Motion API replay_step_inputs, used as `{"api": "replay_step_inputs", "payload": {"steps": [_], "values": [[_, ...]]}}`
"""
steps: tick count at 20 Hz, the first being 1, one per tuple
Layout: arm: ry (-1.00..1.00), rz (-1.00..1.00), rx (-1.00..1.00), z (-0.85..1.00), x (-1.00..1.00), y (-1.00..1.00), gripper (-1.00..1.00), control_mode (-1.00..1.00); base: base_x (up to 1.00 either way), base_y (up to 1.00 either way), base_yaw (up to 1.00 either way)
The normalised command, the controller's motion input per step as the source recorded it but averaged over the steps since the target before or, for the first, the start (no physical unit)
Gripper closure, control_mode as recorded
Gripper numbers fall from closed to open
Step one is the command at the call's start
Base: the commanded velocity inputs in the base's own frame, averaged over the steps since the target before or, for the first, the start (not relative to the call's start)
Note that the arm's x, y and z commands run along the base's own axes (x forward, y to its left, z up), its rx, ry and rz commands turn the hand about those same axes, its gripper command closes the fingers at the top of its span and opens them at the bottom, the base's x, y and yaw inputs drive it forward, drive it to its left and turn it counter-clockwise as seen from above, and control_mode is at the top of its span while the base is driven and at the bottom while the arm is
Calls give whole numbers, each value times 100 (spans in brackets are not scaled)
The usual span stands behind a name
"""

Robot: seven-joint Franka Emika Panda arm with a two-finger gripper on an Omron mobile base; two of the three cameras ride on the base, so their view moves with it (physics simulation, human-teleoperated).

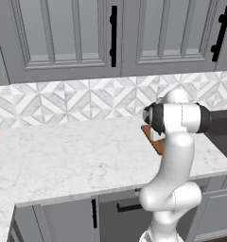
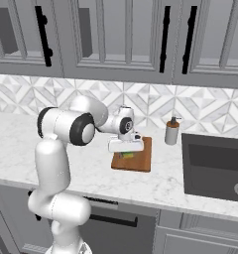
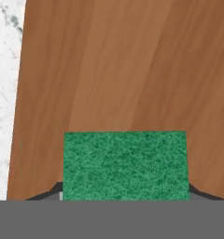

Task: Pick up the sponge from the counter and clean the cutting board by briefly scrubbing or pressing down on the cutting board. Once finished, release the sponge.

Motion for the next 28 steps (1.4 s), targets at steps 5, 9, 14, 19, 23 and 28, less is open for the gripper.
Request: {"api": "replay_step_inputs", "payload": {"steps": [5,9,14,19,23,28], "values": [[0,0,0,0,22,-93,100,-100,0,0,0],[0,0,0,-1,43,-68,100,-100,0,0,0],[0,0,0,-13,45,-15,100,-100,0,0,0],[0,0,2,-11,11,11,100,-100,0,0,0],[0,0,3,-12,-21,25,100,-100,0,0,0],[0,0,3,-4,-53,38,100,-100,0,0,0]]}}
